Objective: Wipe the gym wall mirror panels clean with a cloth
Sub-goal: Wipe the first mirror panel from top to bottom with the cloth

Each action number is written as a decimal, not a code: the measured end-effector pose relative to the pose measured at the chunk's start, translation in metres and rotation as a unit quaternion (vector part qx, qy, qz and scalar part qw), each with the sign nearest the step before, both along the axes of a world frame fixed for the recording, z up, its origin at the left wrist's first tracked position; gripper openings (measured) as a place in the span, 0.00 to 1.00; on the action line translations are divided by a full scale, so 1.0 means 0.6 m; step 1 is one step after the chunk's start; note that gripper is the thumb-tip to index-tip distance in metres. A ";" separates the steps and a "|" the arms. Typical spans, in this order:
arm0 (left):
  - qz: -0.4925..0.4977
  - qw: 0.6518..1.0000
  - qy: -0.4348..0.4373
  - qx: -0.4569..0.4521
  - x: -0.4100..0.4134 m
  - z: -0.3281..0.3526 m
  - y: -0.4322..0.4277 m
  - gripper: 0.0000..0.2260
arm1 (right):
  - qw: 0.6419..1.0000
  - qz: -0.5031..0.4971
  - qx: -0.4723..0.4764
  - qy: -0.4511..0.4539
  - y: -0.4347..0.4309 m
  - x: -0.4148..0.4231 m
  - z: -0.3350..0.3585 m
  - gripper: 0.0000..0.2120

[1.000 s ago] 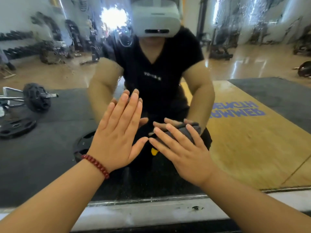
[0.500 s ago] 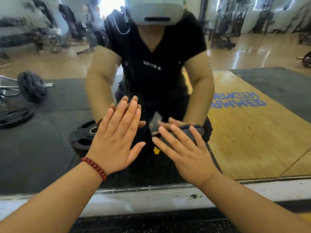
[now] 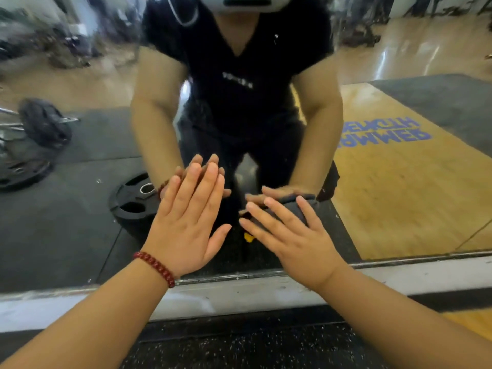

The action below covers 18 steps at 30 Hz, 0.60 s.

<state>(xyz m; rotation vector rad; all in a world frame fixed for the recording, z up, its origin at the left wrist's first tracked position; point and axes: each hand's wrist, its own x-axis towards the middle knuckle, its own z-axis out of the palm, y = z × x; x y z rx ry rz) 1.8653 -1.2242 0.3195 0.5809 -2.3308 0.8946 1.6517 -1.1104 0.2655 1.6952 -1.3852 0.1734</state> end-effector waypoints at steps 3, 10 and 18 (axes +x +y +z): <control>-0.008 1.000 0.019 0.017 -0.002 -0.017 0.002 0.31 | 0.986 0.026 -0.117 -0.119 -0.027 0.010 0.060 0.27; -0.007 0.999 0.040 0.034 -0.009 -0.051 0.002 0.31 | 1.000 -0.004 0.027 0.014 -0.006 -0.006 -0.095 0.28; -0.012 0.998 0.044 0.052 -0.014 -0.080 0.008 0.32 | 0.988 0.020 -0.085 -0.124 -0.023 0.002 -0.020 0.27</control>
